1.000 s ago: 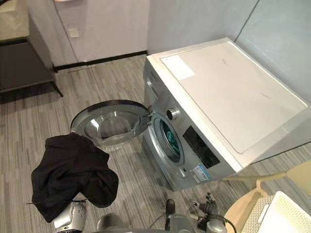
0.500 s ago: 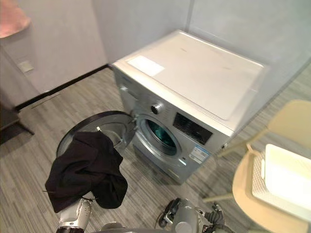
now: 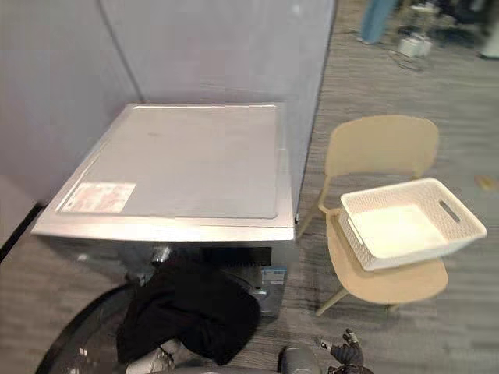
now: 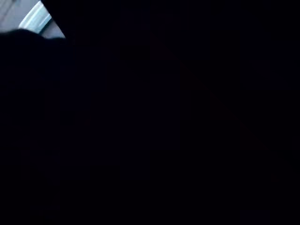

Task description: Pick up the laundry basket with both hands and put the clothes into the washing machine.

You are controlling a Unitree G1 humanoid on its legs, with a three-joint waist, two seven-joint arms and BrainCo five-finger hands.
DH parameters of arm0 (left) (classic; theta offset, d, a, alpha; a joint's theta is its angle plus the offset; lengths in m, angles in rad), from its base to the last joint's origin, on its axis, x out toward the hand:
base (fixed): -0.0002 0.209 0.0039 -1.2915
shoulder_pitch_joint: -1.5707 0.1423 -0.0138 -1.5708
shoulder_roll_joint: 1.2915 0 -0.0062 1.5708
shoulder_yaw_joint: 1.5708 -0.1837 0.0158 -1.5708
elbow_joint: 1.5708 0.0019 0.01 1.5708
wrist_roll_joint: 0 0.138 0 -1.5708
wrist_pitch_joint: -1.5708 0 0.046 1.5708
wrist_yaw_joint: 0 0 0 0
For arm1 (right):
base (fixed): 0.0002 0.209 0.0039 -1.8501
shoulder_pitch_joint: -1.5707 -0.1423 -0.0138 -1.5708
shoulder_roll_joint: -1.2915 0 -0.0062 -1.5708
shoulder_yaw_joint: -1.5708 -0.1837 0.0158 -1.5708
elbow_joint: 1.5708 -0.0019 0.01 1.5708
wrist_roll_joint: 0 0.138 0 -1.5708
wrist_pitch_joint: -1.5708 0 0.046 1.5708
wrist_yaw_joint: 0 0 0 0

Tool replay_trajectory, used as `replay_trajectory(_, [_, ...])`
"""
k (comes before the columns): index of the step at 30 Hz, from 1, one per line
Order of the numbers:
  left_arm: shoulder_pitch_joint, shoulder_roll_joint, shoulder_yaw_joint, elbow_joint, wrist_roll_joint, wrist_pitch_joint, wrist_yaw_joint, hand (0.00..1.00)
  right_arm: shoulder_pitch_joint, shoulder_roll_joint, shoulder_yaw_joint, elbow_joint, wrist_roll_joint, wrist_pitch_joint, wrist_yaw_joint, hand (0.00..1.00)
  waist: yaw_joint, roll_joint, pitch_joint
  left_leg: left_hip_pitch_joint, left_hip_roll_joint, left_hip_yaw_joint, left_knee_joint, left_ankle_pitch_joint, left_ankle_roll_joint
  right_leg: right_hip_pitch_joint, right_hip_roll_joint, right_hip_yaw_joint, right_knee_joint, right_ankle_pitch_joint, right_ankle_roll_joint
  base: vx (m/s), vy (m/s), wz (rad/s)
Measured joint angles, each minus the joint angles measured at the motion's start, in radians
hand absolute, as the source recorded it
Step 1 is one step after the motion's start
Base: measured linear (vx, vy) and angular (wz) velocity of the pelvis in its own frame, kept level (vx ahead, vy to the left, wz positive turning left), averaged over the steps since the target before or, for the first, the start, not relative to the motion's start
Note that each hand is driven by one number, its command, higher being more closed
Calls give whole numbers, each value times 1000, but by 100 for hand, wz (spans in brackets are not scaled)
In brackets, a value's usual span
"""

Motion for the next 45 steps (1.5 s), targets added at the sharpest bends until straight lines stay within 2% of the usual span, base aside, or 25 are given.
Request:
replay_trajectory(1, [2, -1, 17, 14, -4, 1, 7, 100, -5, 12, 4, 10, 0, 0, 0, 0, 4, -22, -2, 9, -17, 37, -2, 1, 5, -8, -48, -38, 6, 1, 0, 150, 422, -111])
replay_trajectory(2, [8, 1, 39, 27, -12, 2, 21, 100, -18, 30, 15, 42, 1, -3, 1, 0, 10, -39, 1, 15, -36, 66, 4, -7, 20, 20, -135, -163, -8, 42, -5, 119, 312, -64])
replay_trajectory(3, [4, 4, 45, 34, -15, 2, 21, 100, -22, 38, 16, 55, 2, -4, 2, 0, 9, -50, 3, 25, -41, 73, 2, -7, 21, 33, -153, -195, -16, 55, 10, 139, 299, -41])
replay_trajectory(4, [3, 10, 49, 63, -15, 2, 19, 100, -24, 48, 15, 79, 3, -9, 1, 0, 8, -54, 3, 48, -47, 75, -8, -10, 25, 70, -143, -204, -55, 74, 41, 92, 157, -7])
replay_trajectory(6, [6, 11, 48, 107, -16, 2, 17, 100, -32, 37, 12, 115, 6, -32, 4, 0, 11, -44, -1, 85, -59, 89, -55, -3, 36, 103, -139, -202, -100, 86, 62, 67, 125, -7])
replay_trajectory(8, [14, 11, 42, 130, -18, 4, 12, 100, -43, 23, 12, 133, 11, -34, 10, 0, 11, -33, -11, 80, -72, 89, -92, 7, 48, 100, -143, -205, -123, 95, 76, 72, 70, 8])
replay_trajectory(9, [14, 14, 35, 139, -22, 11, -4, 100, -70, 3, 14, 161, 10, -32, 17, 0, 13, -12, -2, 75, -75, 87, -114, 11, 49, 92, -142, -213, -142, 104, 81, 99, 66, 15])
replay_trajectory(11, [14, 17, 33, 154, -24, 17, -24, 100, -113, -24, 36, 183, -12, -26, 26, 0, 18, -1, 12, 43, -74, 84, -109, 16, 49, 75, -139, -219, -149, 115, 77, 54, 29, 8])
replay_trajectory(13, [5, 25, 27, 152, -24, 22, -40, 100, -142, -48, 79, 182, -26, -24, 31, 0, 15, 7, 50, 8, -68, 64, -76, 18, 47, 62, -142, -238, -143, 116, 76, 8, -25, 19])
replay_trajectory(14, [-7, 27, 20, 149, -24, 24, -50, 100, -148, -61, 109, 167, -42, -24, 37, 0, 18, -2, 73, -33, -60, 47, -46, 20, 44, 45, -144, -255, -136, 117, 75, -3, -49, 29])
replay_trajectory(15, [-16, 31, 15, 143, -24, 25, -51, 100, -154, -64, 122, 158, -47, -24, 41, 0, 18, 7, 83, -48, -56, 39, -33, 23, 40, 39, -145, -265, -128, 117, 74, -43, -73, 32])
replay_trajectory(16, [-39, 34, 8, 106, -26, 30, -50, 100, -168, -69, 156, 119, -59, -23, 41, 0, 17, -13, 126, -93, -47, 28, -2, 26, 37, 9, -151, -280, -100, 112, 65, -42, -69, 25])
replay_trajectory(17, [-47, 34, 8, 88, -28, 31, -50, 100, -174, -69, 173, 97, -60, -22, 41, 0, 17, -14, 141, -115, -39, 27, 14, 26, 37, -5, -153, -289, -87, 110, 61, -94, -84, 29])
replay_trajectory(19, [-96, 36, 11, 29, -46, 30, -42, 100, -182, -67, 233, -9, -60, -22, 38, 0, 18, -43, 189, -203, -19, 33, 80, 26, 36, -71, -167, -311, -31, 94, 35, -103, -69, 24])
replay_trajectory(21, [-209, 38, 41, -21, -47, 29, 4, 100, -213, -53, 320, -154, -57, -21, 20, 0, 21, -81, 287, -307, 21, 33, 204, 23, 37, -142, -179, -318, 66, 69, -1, -138, -77, 18])
replay_trajectory(23, [-289, 35, 71, -45, -68, 22, 53, 100, -232, -31, 369, -246, -55, -22, 14, 0, 29, -96, 315, -424, 64, 31, 339, 5, 47, -237, -190, -307, 174, 36, -17, -145, -73, 5])
replay_trajectory(25, [-355, 24, 90, -52, -92, 10, 92, 100, -255, -7, 407, -295, -55, -21, 2, 0, 31, -95, 327, -545, 95, 11, 475, -22, 52, -325, -221, -305, 297, -31, -29, -139, -79, 17])
replay_trajectory(27, [-416, 14, 101, -73, -125, -1, 135, 100, -309, 15, 439, -309, -48, -2, 0, 0, 49, -83, 355, -670, 138, -30, 626, -62, 55, -425, -240, -291, 434, -93, -45, -143, -59, 7])
replay_trajectory(30, [-447, 5, 111, -91, -157, -11, 161, 100, -339, 31, 499, -414, -38, 3, -20, 0, 54, -73, 362, -827, 173, -68, 736, -119, 52, -558, -253, -288, 553, -149, -54, -133, -24, 7])
replay_trajectory(32, [-454, 0, 97, -91, -159, -9, 170, 100, -343, 32, 531, -514, -28, -2, -27, 0, 72, -74, 382, -884, 193, -82, 786, -158, 44, -619, -253, -279, 610, -159, -62, -152, -12, -9])
replay_trajectory(34, [-450, 1, 67, -92, -159, -6, 166, 100, -349, 35, 578, -582, -9, -13, -25, 0, 74, -71, 388, -947, 204, -93, 819, -200, 43, -680, -252, -266, 646, -177, -55, -165, -14, -4])
replay_trajectory(39, [-461, 2, -4, -92, -177, 21, 148, 100, -340, 61, 644, -639, 42, -36, -42, 0, 75, -71, 390, -1105, 209, -142, 901, -218, 58, -797, -251, -263, 685, -172, -56, -187, -7, -5])
replay_trajectory(43, [-521, -2, 23, -82, -142, 25, 181, 100, -332, 62, 703, -640, 70, -46, -40, 0, 91, -77, 394, -1157, 214, -161, 923, -215, 55, -840, -236, -264, 690, -154, -75, -92, -32, -11])
replay_trajectory(44, [-570, 0, 53, -81, -117, 32, 208, 100, -328, 62, 703, -641, 79, -54, -40, 0, 99, -78, 395, -1174, 227, -169, 934, -215, 55, -846, -225, -270, 689, -147, -83, -64, -40, -19])
replay_trajectory(45, [-636, 13, 88, -81, -98, 31, 238, 100, -325, 58, 703, -646, 80, -65, -40, 0, 94, -78, 395, -1191, 227, -180, 937, -214, 54, -854, -221, -276, 687, -145, -84, -67, -42, -16])
